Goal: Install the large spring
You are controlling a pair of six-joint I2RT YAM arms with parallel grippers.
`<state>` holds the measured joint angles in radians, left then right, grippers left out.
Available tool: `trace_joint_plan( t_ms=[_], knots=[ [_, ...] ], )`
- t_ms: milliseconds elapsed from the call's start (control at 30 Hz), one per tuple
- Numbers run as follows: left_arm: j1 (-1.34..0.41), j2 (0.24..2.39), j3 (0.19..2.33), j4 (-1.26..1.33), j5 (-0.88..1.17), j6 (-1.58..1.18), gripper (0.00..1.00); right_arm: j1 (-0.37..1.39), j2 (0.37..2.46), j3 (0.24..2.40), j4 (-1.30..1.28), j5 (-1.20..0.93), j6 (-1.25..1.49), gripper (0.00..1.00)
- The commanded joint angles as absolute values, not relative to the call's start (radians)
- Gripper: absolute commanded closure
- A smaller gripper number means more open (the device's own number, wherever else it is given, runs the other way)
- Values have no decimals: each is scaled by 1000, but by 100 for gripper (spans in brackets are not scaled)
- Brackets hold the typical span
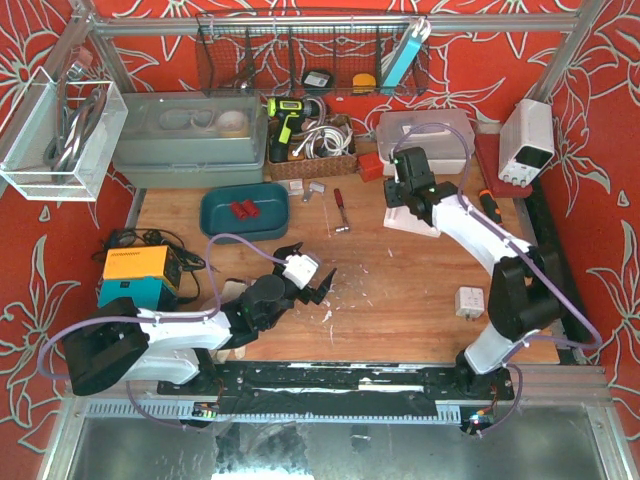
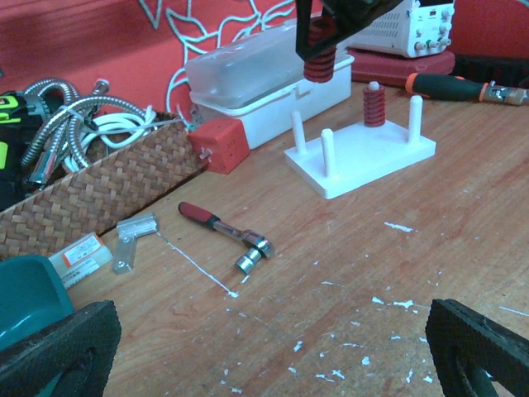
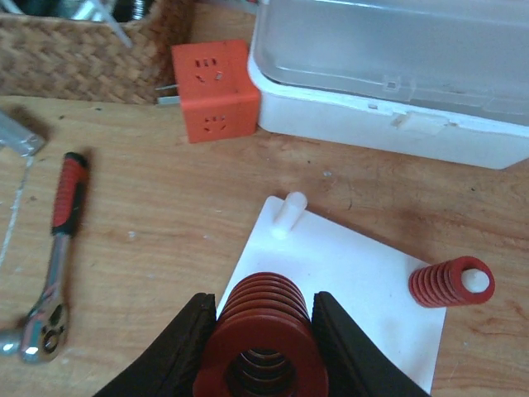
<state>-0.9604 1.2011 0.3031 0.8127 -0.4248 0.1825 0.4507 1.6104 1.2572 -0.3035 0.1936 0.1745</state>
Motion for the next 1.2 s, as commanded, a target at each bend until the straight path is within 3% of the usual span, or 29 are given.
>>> trace_joint_plan(
  t_ms=[0,400,1167],
  knots=[
    [-956,1191,304,844,-401,168,0,393,1696,1354,-285,191,171,100],
    [-956,1159,270,904,-134,154,0,322,1943,1587,-375,72,199,100],
    [-956,1182,286,888,-124,156,0,292,2013,1671,-445,33,197,100]
  ],
)
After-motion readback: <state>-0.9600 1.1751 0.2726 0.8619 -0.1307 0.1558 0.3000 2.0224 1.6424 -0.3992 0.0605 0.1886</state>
